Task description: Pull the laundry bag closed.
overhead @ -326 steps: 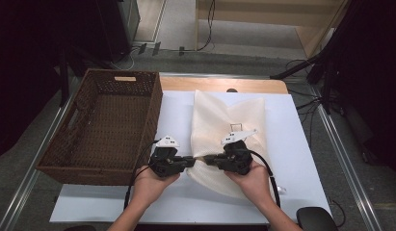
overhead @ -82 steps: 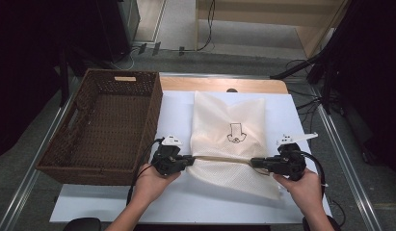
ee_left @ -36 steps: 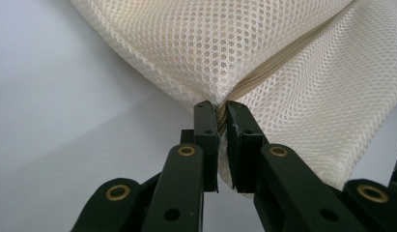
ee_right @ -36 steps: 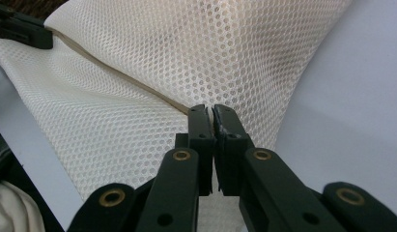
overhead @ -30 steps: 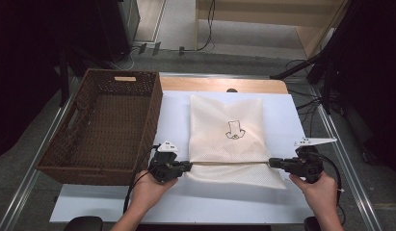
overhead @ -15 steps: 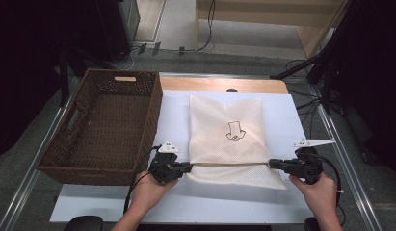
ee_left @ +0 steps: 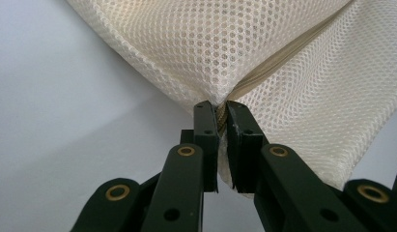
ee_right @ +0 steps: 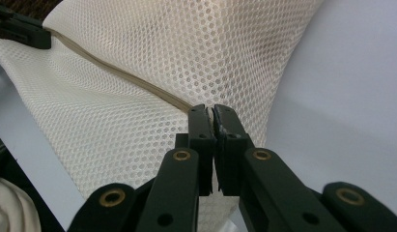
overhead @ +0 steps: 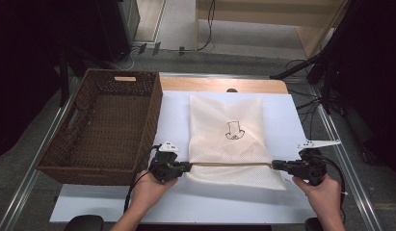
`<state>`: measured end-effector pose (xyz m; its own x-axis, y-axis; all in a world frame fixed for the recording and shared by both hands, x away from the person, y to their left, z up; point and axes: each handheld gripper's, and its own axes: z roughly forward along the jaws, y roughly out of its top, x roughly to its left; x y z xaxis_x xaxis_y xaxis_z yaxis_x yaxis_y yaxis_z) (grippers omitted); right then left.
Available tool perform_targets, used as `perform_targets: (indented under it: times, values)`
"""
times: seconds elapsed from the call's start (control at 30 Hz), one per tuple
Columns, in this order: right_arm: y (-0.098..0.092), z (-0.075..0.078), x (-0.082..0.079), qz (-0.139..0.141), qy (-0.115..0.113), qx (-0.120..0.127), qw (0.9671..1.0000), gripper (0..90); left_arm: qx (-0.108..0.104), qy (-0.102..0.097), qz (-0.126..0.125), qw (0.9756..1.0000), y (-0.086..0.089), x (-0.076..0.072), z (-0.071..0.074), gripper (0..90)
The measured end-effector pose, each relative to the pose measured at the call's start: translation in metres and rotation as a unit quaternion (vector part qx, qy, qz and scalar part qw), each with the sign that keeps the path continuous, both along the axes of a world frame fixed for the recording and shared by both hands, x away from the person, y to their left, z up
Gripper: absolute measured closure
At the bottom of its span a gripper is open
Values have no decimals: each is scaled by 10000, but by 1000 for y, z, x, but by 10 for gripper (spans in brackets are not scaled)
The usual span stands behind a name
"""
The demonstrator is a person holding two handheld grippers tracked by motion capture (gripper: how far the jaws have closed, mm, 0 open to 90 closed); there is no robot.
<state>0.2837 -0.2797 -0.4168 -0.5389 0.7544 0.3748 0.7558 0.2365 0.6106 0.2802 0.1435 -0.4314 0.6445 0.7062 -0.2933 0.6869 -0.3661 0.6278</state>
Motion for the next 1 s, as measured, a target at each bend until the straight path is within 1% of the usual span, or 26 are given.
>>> perform_targets:
  times: [0.07, 0.13, 0.2, 0.27, 0.3, 0.37, 0.4, 0.43, 0.47, 0.53, 0.57, 0.63, 0.67, 0.77, 0.83, 0.87, 0.93, 1.0]
  values:
    - [0, 0, 0, 4, -25, 11, 10000, 879, -61, 38, -13, 10000, 1, 0, 1, 832]
    - [1, -1, 0, 73, -51, 12, 10000, 872, -83, 52, -16, 10000, 1, 0, 1, 821]
    - [0, -3, 0, 126, -30, 51, 9999, 861, -96, 27, -58, 9999, 1, 0, 1, 795]
    - [-1, -4, 1, 229, -42, 157, 9996, 780, -123, 3, -78, 9999, 2, -1, 2, 741]
    - [0, -4, 1, 263, -69, 165, 9995, 744, -156, -49, -73, 9998, 2, -1, 3, 705]
    - [0, -4, 1, 313, -61, 206, 9993, 712, -148, -153, -100, 9997, 1, -3, 6, 634]
    - [1, -4, 1, 331, -106, 224, 9991, 690, -148, -153, -100, 9997, 1, -3, 6, 602]
    - [1, -3, 0, 334, -173, 258, 9990, 662, -178, -226, -151, 9995, 0, -5, 8, 574]
    - [1, -3, 0, 336, -241, 238, 9989, 626, -210, -247, -165, 9993, 0, -6, 8, 542]
    - [1, -2, 1, 276, -370, 252, 9986, 570, -173, -326, -168, 9992, -1, -7, 9, 465]
    - [0, -2, 1, 233, -432, 228, 9985, 539, -132, -387, -170, 9990, -1, -8, 9, 438]
    - [-2, -2, 0, 138, -517, 215, 9983, 507, -115, -537, -215, 9983, 0, -10, 10, 395]
    - [-4, -2, 0, 118, -604, 189, 9979, 483, -122, -570, -209, 9981, 1, -11, 10, 379]
    - [-8, -2, 0, 48, -900, 161, 9958, 419, -191, -569, -161, 9981, 3, -12, 12, 340]
    - [-10, -3, 1, -48, -919, 182, 9956, 401, -173, -618, -131, 9979, 4, -12, 12, 320]
    - [-11, -3, 2, -77, -923, 187, 9955, 399, -184, -603, -144, 9979, 4, -12, 12, 310]
    - [-12, -4, 4, -105, -953, 187, 9952, 399, -166, -587, -87, 9981, 5, -12, 12, 294]
    - [-12, -5, 5, -258, -1043, 131, 9941, 375, -135, -564, -69, 9983, 6, -12, 12, 292]
